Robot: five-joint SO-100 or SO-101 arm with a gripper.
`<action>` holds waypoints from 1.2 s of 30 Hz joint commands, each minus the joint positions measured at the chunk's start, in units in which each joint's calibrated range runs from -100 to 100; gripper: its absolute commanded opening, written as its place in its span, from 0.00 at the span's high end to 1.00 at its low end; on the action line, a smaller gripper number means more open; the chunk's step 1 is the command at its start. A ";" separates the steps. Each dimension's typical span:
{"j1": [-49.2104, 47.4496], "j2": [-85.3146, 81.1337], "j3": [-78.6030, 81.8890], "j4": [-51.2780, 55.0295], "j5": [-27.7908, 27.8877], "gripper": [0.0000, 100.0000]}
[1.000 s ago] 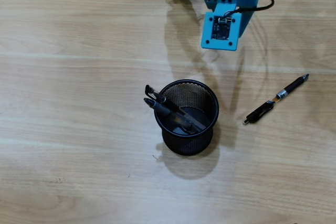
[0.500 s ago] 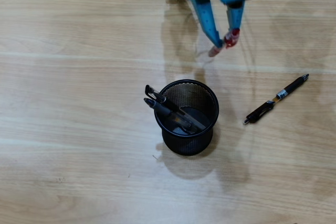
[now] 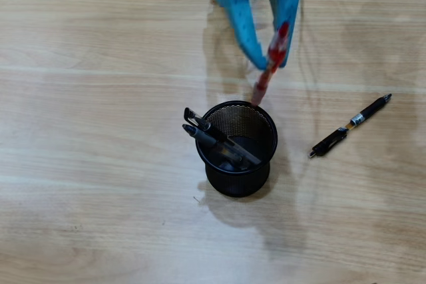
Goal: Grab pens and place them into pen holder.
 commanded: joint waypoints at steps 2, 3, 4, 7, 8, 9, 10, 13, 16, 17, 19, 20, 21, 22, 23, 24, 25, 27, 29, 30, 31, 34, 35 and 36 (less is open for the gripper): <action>1.17 -2.25 10.41 -13.18 -1.61 0.98; 1.26 -2.16 12.86 -16.01 -2.03 0.98; 1.35 -2.16 15.66 -18.83 -2.45 0.98; 1.63 -2.16 23.72 -27.85 -3.39 0.98; 1.72 -2.16 26.16 -30.86 -3.65 0.98; 1.72 -2.16 28.24 -33.50 -3.97 0.98; 1.72 -2.16 29.96 -35.87 -4.18 0.98; 1.72 -2.16 32.59 -37.97 -4.33 0.94; 1.26 -2.16 32.59 -37.88 -4.33 0.84; 1.17 -2.16 32.50 -37.88 -4.33 0.82; 0.98 -2.25 32.40 -37.79 -4.33 0.82; 0.98 -2.42 32.40 -37.60 -4.33 0.82; 0.89 -2.59 32.40 -36.51 -4.33 0.82; 0.44 -2.84 32.13 -34.60 -4.33 0.82; 0.25 -3.01 31.23 -32.14 -4.18 0.82; 0.16 -3.01 29.78 -28.67 -3.91 0.83; -0.11 -3.10 27.97 -24.57 -3.76 0.86; -0.48 -3.10 22.36 -14.82 -1.35 0.92; -1.94 -3.10 15.39 -3.80 3.00 0.99; -2.76 -3.01 11.41 1.76 4.99 0.98; -3.68 -2.84 7.88 7.04 6.71 0.97; -8.43 -2.08 -1.44 19.25 12.89 0.98; -9.53 -1.82 -1.71 19.89 13.52 0.98; -10.45 -1.40 -1.80 20.16 13.68 0.98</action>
